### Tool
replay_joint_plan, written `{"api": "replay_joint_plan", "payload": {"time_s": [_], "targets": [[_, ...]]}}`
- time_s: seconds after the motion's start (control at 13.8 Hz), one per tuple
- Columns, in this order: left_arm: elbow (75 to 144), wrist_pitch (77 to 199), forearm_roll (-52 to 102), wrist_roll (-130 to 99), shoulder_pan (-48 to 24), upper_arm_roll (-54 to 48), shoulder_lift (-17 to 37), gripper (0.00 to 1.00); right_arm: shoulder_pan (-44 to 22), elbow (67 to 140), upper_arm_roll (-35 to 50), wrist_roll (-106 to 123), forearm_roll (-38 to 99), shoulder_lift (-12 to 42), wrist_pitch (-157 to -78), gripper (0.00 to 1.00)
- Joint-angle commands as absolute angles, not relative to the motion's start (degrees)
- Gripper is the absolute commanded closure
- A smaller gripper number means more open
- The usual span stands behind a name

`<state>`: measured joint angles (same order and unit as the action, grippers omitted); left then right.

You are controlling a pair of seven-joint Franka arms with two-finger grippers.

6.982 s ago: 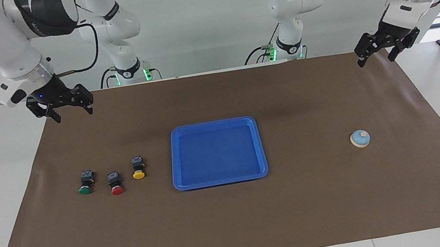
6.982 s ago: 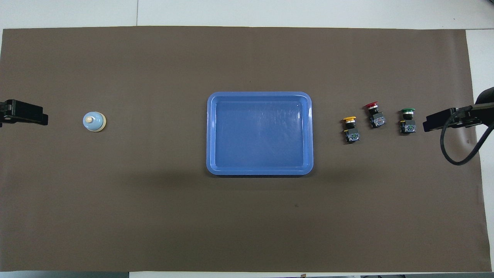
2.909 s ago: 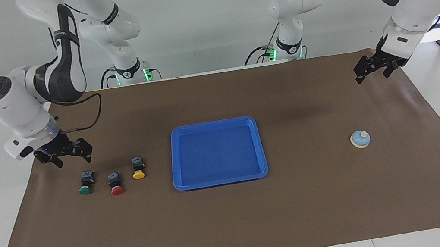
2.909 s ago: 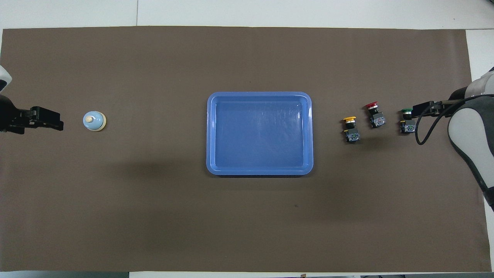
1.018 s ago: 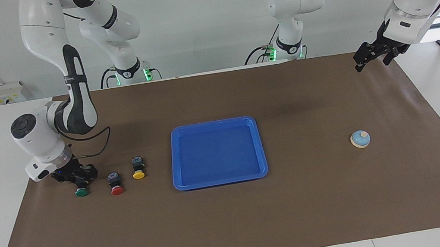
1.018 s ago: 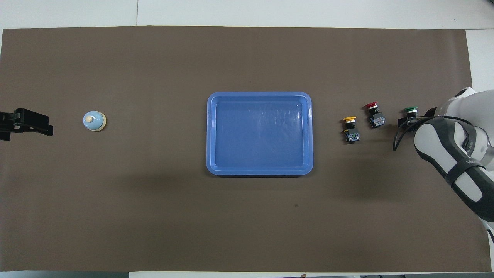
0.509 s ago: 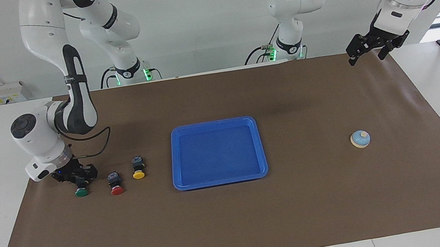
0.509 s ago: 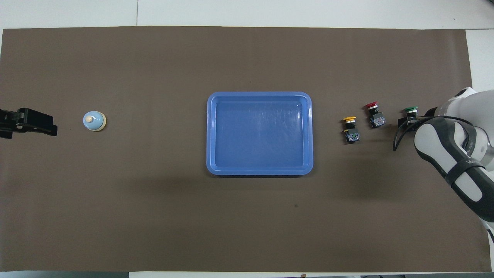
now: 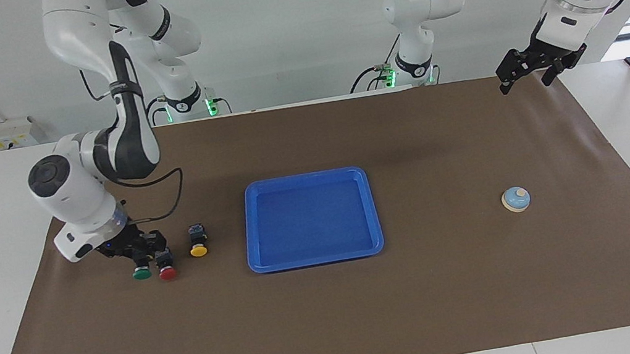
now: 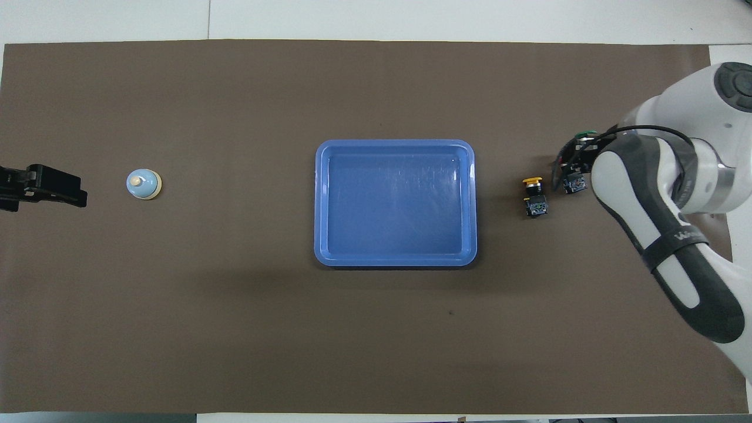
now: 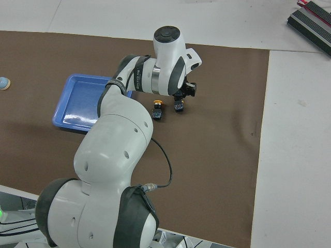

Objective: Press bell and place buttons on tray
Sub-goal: 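Carry the green button into the tray with the right gripper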

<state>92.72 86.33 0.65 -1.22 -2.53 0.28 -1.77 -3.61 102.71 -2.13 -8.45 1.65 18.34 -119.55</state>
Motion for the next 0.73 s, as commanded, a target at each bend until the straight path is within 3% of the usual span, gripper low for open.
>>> {"api": "replay_joint_plan", "payload": {"time_s": [0.0, 0.22, 0.65], "targets": [[93.34, 85.69, 0.62, -1.67, -2.37, 0.26, -2.46, 0.0, -13.32, 102.31, -2.2, -22.8, 1.41, 18.11, -117.6, 1.0], [93.34, 85.69, 0.62, -1.67, -2.37, 0.26, -2.46, 0.0, -21.86, 102.48, -2.2, -33.89, 1.76, 18.28, -118.38, 1.0], [93.34, 85.69, 0.62, -1.67, -2.37, 0.26, -2.46, 0.0, -27.42, 108.01, -2.2, -39.29, 1.93, 19.42, -126.29, 1.0]]}}
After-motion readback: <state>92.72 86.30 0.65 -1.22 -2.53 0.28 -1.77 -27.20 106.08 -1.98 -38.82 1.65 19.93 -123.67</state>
